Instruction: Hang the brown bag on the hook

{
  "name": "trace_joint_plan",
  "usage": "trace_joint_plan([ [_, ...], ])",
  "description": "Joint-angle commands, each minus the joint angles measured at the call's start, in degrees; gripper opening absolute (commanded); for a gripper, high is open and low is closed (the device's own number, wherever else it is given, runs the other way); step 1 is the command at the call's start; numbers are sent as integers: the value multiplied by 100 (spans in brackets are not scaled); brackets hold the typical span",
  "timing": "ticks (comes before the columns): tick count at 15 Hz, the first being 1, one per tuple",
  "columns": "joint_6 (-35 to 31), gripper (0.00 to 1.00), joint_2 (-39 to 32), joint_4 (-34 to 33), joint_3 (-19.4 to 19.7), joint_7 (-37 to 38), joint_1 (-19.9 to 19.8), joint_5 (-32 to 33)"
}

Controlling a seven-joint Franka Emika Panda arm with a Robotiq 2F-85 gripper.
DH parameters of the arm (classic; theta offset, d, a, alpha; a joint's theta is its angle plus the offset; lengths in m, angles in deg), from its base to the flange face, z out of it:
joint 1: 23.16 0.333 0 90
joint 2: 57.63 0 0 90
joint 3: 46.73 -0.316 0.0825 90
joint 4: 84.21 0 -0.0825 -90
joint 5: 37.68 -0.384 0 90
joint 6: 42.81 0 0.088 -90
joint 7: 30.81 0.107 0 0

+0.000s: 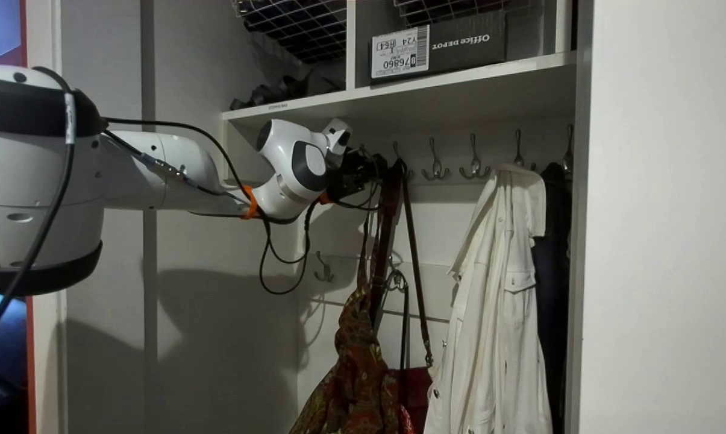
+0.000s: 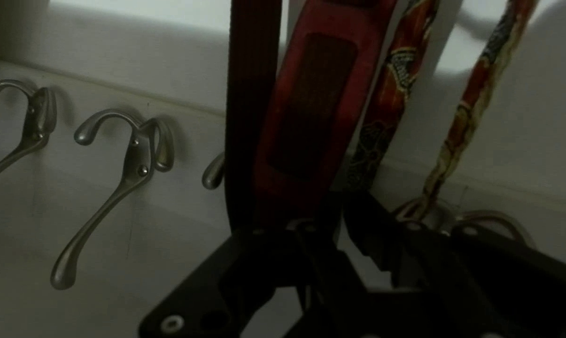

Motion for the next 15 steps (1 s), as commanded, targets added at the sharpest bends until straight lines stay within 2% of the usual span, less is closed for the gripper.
trace_joint_plan([
  [1,-170,19,305,94,-542,390,-45,922],
  [2,-177,44,315,99,-563,388,-46,920],
  [3,-48,44,436,176,-754,483,-6,1032],
  [4,115,44,330,145,-573,223,63,405],
  [7,77,44,605,226,-1125,167,47,240],
  [12,82,44,1211,191,-2452,-489,-280,-133],
  [15,211,44,1507,292,-3012,-829,-433,-302],
])
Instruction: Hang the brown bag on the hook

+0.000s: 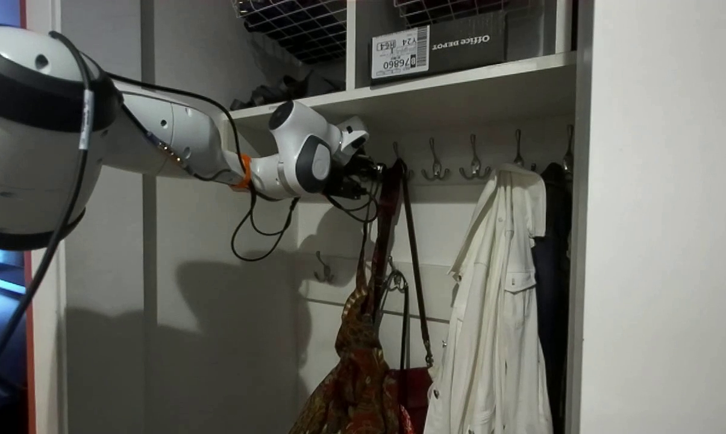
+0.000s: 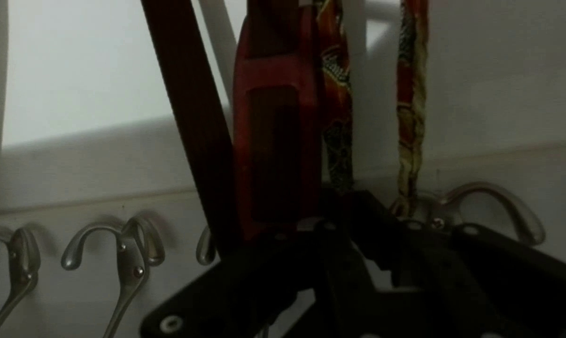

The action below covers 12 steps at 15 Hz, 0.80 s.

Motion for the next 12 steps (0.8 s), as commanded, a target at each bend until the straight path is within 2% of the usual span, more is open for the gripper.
trace_joint_plan([
  [1,378,44,391,99,-858,-618,-100,-285],
  [3,552,44,472,162,-1101,-734,-129,-338],
  [4,154,44,515,114,-1535,-8,-378,894],
  [5,137,19,545,115,-1714,66,-435,1165],
  [6,87,19,569,111,-1893,258,-513,1508],
  [8,49,19,582,115,-2019,349,-595,1703],
  [9,49,44,588,114,-2042,350,-617,1715],
  [11,96,44,674,165,-2323,686,-731,2201],
  [12,188,44,532,133,-1845,542,-524,1640],
])
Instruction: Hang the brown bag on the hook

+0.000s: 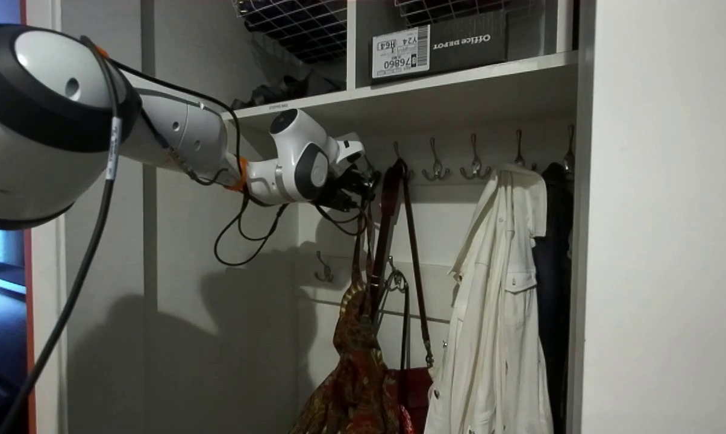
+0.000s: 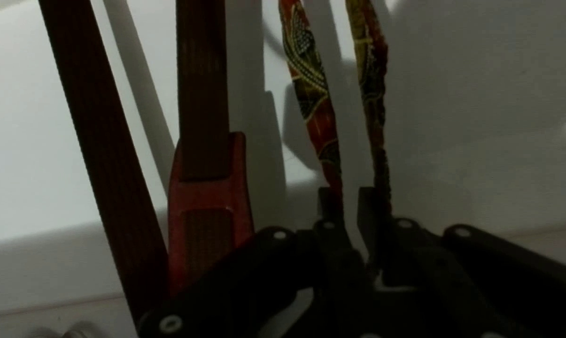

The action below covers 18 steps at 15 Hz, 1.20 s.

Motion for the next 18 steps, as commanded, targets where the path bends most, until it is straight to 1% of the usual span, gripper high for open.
trace_joint_plan([
  [1,11,44,96,191,137,291,95,39],
  [4,-72,44,136,289,323,308,192,79],
  [5,-88,44,345,370,-204,592,-20,848],
  [6,69,44,276,352,100,154,165,246],
  [8,134,44,330,385,0,103,155,318],
  [13,567,44,578,713,-25,-206,316,354],
  [14,620,44,612,783,-86,-260,322,301],
  [15,399,44,550,823,-33,-168,342,269],
  [16,412,19,457,419,-500,348,-48,1135],
  [18,396,19,482,525,-499,348,-16,1132],
])
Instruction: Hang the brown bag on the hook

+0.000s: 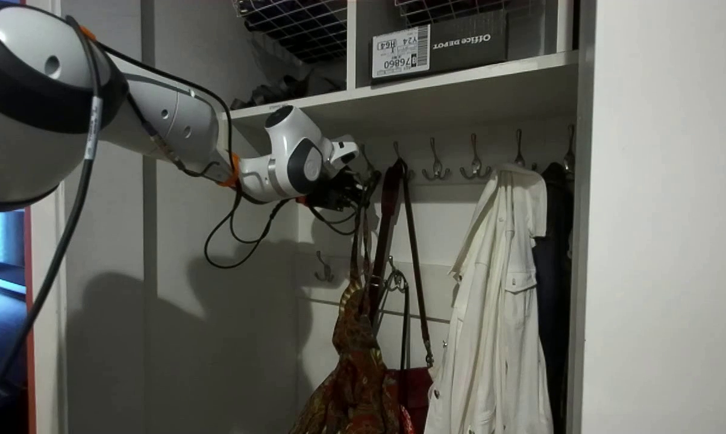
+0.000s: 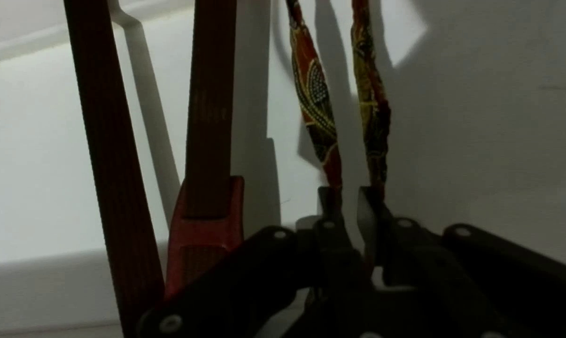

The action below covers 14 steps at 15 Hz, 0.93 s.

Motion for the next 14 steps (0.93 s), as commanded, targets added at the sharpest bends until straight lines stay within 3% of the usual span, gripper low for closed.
trace_joint_plan([
  [1,-72,19,168,52,-535,393,-270,815],
  [2,-74,44,168,61,-534,393,-269,814],
  [5,-152,44,308,189,-989,1160,-467,906],
  [7,-376,44,378,307,-1048,1627,-512,980],
  [8,-499,44,410,366,-1017,1875,-504,977],
  [9,-583,44,350,395,-627,1953,-303,574],
  [10,-602,44,344,470,-337,2355,-184,589],
  [14,-553,44,361,646,-225,3280,-116,272],
])
